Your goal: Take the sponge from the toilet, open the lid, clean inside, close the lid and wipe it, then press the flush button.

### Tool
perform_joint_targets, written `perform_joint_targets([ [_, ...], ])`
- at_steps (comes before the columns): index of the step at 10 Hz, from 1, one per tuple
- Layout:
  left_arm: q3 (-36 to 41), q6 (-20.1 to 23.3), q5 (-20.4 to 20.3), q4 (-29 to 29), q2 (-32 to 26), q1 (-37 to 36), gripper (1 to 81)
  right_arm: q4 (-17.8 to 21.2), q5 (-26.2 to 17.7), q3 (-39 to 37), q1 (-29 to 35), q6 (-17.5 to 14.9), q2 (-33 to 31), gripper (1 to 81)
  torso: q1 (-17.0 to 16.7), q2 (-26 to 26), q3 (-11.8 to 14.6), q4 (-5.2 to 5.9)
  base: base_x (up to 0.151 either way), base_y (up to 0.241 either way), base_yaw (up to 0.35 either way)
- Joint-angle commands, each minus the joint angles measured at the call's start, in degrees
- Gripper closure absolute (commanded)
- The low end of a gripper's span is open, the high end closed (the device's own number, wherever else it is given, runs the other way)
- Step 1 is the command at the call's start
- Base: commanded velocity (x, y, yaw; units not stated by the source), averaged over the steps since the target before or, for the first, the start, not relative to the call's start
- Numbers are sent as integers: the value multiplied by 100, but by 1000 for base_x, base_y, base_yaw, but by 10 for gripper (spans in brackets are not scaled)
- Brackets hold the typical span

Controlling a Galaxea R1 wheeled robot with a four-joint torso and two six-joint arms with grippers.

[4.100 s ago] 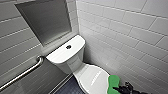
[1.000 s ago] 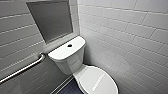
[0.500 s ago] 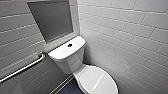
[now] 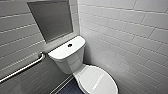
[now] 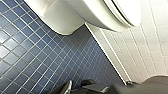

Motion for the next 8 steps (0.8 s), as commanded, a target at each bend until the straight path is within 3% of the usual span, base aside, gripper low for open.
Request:
perform_joint_targets([
  [1,10,-24,628,-278,-40,-581,10,-88,-861,-175,-168,-72,121,811,0,0,0,0,0,0,0],
  [3,-175,-24,673,-340,110,-625,10,449,-782,-315,-311,-723,332,811,0,0,0,0,0,0,0],
  [4,-280,-24,673,-340,197,-660,10,276,-817,-543,-337,-811,471,811,0,0,0,0,0,0,0],
  [5,-351,-24,673,-349,250,-704,10,-140,-817,-623,-310,-794,508,811,0,0,0,0,0,0,0],
  [8,-606,-42,839,-762,513,-959,10,-289,-861,-667,-284,-793,631,811,0,0,0,0,0,0,0],
])
